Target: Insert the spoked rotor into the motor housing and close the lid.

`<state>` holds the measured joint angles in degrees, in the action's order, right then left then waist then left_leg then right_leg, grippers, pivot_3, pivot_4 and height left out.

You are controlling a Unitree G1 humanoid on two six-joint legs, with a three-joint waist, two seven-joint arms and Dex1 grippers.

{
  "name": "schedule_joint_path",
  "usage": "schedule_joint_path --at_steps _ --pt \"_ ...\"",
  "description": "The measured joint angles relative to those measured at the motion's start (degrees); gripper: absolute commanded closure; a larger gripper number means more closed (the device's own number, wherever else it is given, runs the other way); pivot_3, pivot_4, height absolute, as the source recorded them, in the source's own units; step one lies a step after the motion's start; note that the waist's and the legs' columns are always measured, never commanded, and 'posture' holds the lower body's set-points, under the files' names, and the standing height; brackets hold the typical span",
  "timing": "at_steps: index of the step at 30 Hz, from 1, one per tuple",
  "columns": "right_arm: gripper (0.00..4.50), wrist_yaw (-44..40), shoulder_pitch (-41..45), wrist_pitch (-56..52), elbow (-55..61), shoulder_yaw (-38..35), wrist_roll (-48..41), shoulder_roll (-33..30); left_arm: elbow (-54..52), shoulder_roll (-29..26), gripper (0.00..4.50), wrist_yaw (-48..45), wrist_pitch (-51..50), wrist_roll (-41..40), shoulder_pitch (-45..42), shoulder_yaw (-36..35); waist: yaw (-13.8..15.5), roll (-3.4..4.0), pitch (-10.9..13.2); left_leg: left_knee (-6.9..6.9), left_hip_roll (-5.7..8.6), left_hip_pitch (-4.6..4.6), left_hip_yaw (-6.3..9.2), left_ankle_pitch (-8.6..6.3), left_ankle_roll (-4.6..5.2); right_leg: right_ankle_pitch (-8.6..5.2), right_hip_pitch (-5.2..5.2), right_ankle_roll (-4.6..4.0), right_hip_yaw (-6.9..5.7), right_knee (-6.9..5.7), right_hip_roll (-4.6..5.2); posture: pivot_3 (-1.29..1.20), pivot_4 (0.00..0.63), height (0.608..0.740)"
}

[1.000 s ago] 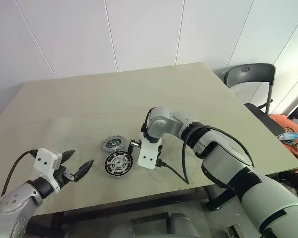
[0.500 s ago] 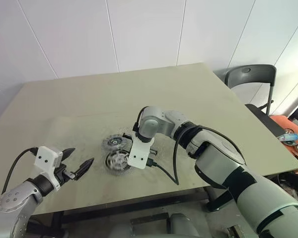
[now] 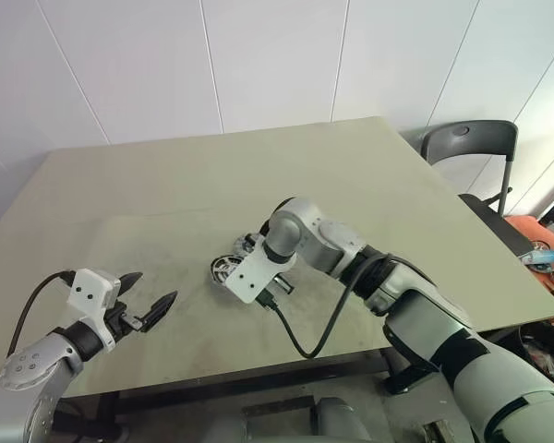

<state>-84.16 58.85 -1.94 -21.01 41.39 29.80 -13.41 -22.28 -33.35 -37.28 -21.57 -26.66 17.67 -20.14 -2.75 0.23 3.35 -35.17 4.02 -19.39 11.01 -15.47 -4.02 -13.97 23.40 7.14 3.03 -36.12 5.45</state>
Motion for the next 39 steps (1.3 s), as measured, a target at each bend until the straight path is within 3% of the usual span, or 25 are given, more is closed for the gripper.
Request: schedule_joint_path --at_steps 7,12,20,33,39 --pt "4.42 -8.09 -3.23 -26.55 14.78 0.04 -5.52 -6.41 1.76 0.03 0.0 -0.21 0.05 0.73 -0.54 1.05 0.61 -0.01 0.0 -0.03 0.01 -0.05 -0.04 0.0 0.0 -0.04 -0.01 0.03 -0.01 0.08 0.05 0.0 0.0 0.74" --pt "4.42 -7.01 -3.22 -40.73 14.31 1.92 -8.95 -4.64 2.91 0.02 0.0 -0.46 0.07 1.28 -2.32 2.01 0.17 -0.01 0.0 -0.01 -0.01 0.02 -0.05 0.0 0.0 -0.07 0.0 0.06 -0.02 0.0 0.03 0.0 0.0 0.74" --pt "4.42 -2.5 -2.36 -45.72 6.9 1.57 -13.32 0.67 3.79 -0.02 0.0 -0.94 0.06 1.69 -2.67 2.9 0.18 -0.05 -0.02 -0.04 0.01 -0.01 -0.04 0.0 -0.01 0.05 0.01 0.19 -0.01 0.02 0.04 0.0 0.0 0.74" --pt "0.12 -3.8 0.63 -51.42 13.94 0.39 -22.1 -3.62 3.8 0.04 0.0 -0.99 0.11 2.22 -2.85 3.08 0.28 -0.04 -0.01 0.0 0.0 -0.07 -0.03 -0.01 -0.01 0.03 0.03 0.25 -0.03 0.08 0.05 0.0 0.0 0.74" --pt "0.12 1.07 3.97 -73.11 13.24 -20.29 -35.2 -2.27 4.01 0.2 0.0 -1.03 0.31 2.28 -3.32 3.17 0.41 -0.09 -0.03 -0.01 0.0 -0.05 -0.01 -0.01 -0.01 -0.03 0.02 0.08 -0.04 0.07 0.05 0.0 0.0 0.74"
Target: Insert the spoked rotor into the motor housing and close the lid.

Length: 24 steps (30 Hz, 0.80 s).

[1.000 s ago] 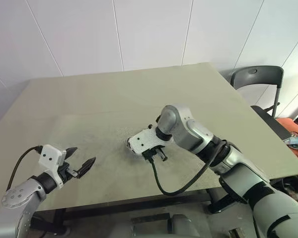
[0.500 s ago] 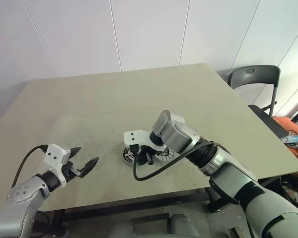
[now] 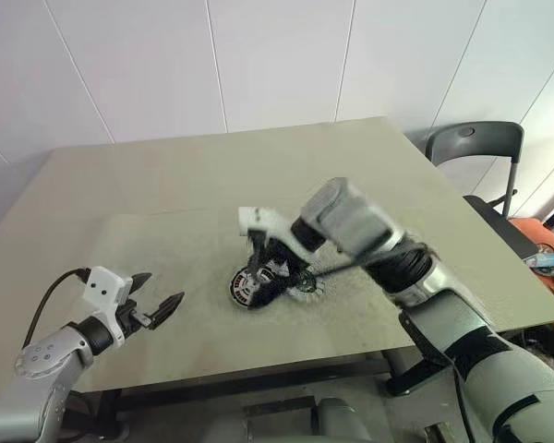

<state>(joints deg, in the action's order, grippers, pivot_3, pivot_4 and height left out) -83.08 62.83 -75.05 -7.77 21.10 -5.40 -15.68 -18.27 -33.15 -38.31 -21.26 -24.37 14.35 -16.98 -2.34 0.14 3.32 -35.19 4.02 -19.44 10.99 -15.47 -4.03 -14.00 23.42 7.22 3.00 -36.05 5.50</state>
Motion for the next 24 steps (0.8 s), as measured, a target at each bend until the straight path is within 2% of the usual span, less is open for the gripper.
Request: schedule_joint_path --at_steps 2,5,10,14,18,24 --pt "0.12 5.14 -1.56 -6.31 -1.28 -9.34 -2.97 0.57 0.15 0.03 0.0 -0.09 0.31 0.01 -0.03 0.05 0.14 -0.06 -0.04 0.01 0.0 -0.02 -0.01 0.0 0.0 0.03 0.0 -0.04 0.0 0.03 0.01 0.0 0.0 0.74" --pt "0.12 9.21 -6.12 -14.16 -3.71 -15.59 -7.25 -2.02 0.79 -0.01 0.0 -0.36 0.32 0.04 -0.5 0.33 0.7 -0.07 -0.04 -0.01 0.06 -0.08 -0.05 0.0 0.0 0.01 0.0 -0.09 0.0 0.1 0.06 0.0 0.0 0.74" --pt "0.12 15.64 -11.11 -17.11 -7.64 -18.23 -17.76 -7.81 2.34 -0.51 0.0 -1.05 0.35 0.11 -2.12 0.51 0.93 0.02 0.01 0.04 0.01 -0.08 -0.13 0.0 0.01 -0.03 0.04 -0.03 0.02 0.12 0.05 0.0 0.0 0.74" --pt "0.12 23.24 -14.85 -17.13 -11.46 -19.02 -28.23 -9.64 2.63 -0.58 0.0 -1.23 0.35 0.15 -3.12 0.58 0.94 0.0 0.01 0.01 0.02 -0.07 -0.15 0.0 0.01 -0.03 -0.03 -0.03 0.02 0.2 0.05 0.0 0.0 0.74" --pt "0.12 29.98 -18.15 -17.13 -11.39 -21.66 -30.99 -9.61 2.64 -0.58 0.0 -1.27 0.33 0.15 -3.32 0.63 1.14 0.02 0.02 0.0 0.02 -0.11 -0.19 0.0 0.01 0.01 -0.04 0.05 0.05 0.29 0.05 0.0 0.0 0.74" --pt "0.12 32.77 -18.23 -16.94 -14.74 -24.25 -30.7 -12.41 2.64 -0.57 0.0 -1.22 0.28 0.14 -3.32 0.98 1.38 0.01 0.01 0.0 0.02 -0.09 -0.2 0.0 0.02 0.04 -0.17 0.09 0.04 0.49 0.05 0.0 0.0 0.74"
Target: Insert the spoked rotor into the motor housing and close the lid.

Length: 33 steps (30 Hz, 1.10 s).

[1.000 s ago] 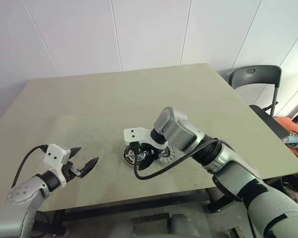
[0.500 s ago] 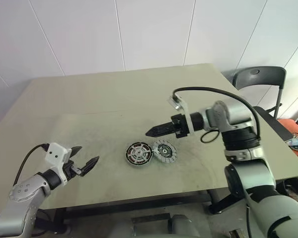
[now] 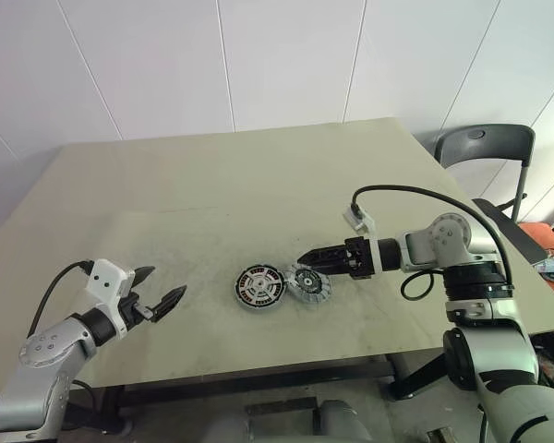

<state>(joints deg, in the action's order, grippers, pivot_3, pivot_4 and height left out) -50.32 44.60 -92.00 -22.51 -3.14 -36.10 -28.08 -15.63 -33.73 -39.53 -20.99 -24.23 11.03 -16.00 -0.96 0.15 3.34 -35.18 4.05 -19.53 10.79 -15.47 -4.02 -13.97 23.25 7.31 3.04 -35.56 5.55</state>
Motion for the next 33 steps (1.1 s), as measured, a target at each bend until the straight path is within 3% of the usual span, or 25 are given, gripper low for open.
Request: schedule_joint_path --at_steps 13,33 --pt "0.12 -0.31 -3.22 3.66 -6.71 0.1 0.0 -2.8 -0.19 0.01 0.0 0.2 -0.31 -0.04 0.16 0.01 -0.02 0.0 0.0 -0.01 0.0 -0.01 -0.03 -0.01 0.01 0.03 -0.08 0.06 0.0 0.14 0.0 0.0 0.0 0.74" --pt "0.12 -1.03 -4.21 3.47 -5.29 2.76 -0.16 -1.94 -0.19 0.0 0.0 0.05 -1.0 -0.04 -0.25 0.01 -0.35 -0.01 -0.01 0.02 -0.03 0.05 -0.03 -0.01 0.01 0.04 -0.09 0.07 0.0 0.12 -0.02 0.0 0.0 0.74"
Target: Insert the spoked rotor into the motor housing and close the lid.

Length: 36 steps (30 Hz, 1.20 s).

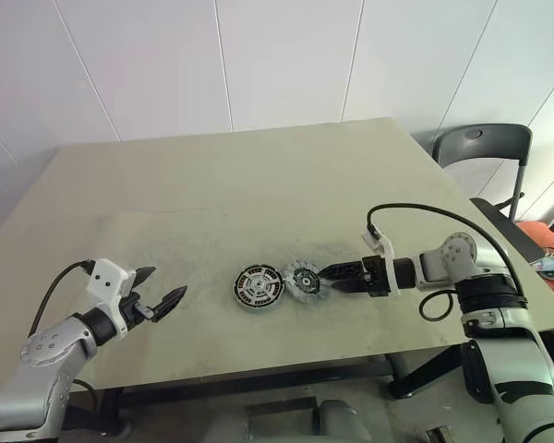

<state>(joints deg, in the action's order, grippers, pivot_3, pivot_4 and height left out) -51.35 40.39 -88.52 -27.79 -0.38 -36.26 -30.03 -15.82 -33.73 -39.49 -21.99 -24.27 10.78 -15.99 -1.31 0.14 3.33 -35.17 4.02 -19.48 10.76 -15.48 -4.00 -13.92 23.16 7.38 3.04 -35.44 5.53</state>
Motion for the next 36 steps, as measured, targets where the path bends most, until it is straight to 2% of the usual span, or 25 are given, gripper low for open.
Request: schedule_joint_path --at_steps 1,14,20,23,29,36 --pt "0.12 0.09 -0.01 -0.04 0.06 -0.01 0.0 0.2 0.0 0.0 0.0 0.01 0.0 0.0 0.0 0.0 0.0 0.0 0.0 0.0 0.0 0.0 0.0 0.0 0.0 0.0 0.0 0.0 0.0 0.0 0.0 0.0 0.0 0.74" --pt "4.46 1.01 -1.07 -0.34 0.14 1.34 0.02 1.49 0.0 0.0 0.0 0.08 0.0 0.01 -0.13 0.0 0.27 0.0 0.0 -0.02 0.01 -0.03 0.0 0.0 0.0 0.01 0.0 0.01 0.0 0.0 0.0 0.0 0.0 0.74" --pt "4.46 1.49 -0.64 1.91 -2.32 -0.49 0.1 1.28 0.0 0.01 0.0 0.05 0.01 0.02 -0.41 0.11 0.37 -0.01 0.0 -0.05 0.01 -0.02 0.0 0.0 0.0 0.01 -0.04 0.01 0.0 0.02 0.01 0.0 0.0 0.74" --pt "4.46 -0.08 -0.58 1.2 -2.3 -0.49 -0.61 -1.47 0.01 0.0 0.0 0.02 0.02 0.03 -0.34 0.23 0.47 0.0 0.0 -0.04 0.02 -0.04 0.0 0.0 0.0 0.0 -0.03 -0.01 0.0 0.04 0.01 0.0 0.0 0.74" --pt "4.46 -4.98 -4.42 -2.62 10.27 1.81 -6.45 -4.82 0.1 0.0 0.0 -0.06 0.03 0.03 -0.78 0.71 0.31 -0.01 0.0 -0.02 0.01 -0.04 -0.02 -0.01 0.01 -0.01 -0.03 0.03 0.0 0.07 0.01 0.0 0.0 0.74" --pt "4.46 2.73 -8.64 -3.69 11.71 -1.88 -15.36 -3.28 0.19 0.06 0.0 -0.03 0.05 0.05 -0.99 1.25 0.6 -0.02 0.0 -0.09 0.01 -0.05 -0.02 -0.01 0.01 -0.01 -0.07 -0.02 0.0 0.1 0.01 0.0 0.0 0.74"
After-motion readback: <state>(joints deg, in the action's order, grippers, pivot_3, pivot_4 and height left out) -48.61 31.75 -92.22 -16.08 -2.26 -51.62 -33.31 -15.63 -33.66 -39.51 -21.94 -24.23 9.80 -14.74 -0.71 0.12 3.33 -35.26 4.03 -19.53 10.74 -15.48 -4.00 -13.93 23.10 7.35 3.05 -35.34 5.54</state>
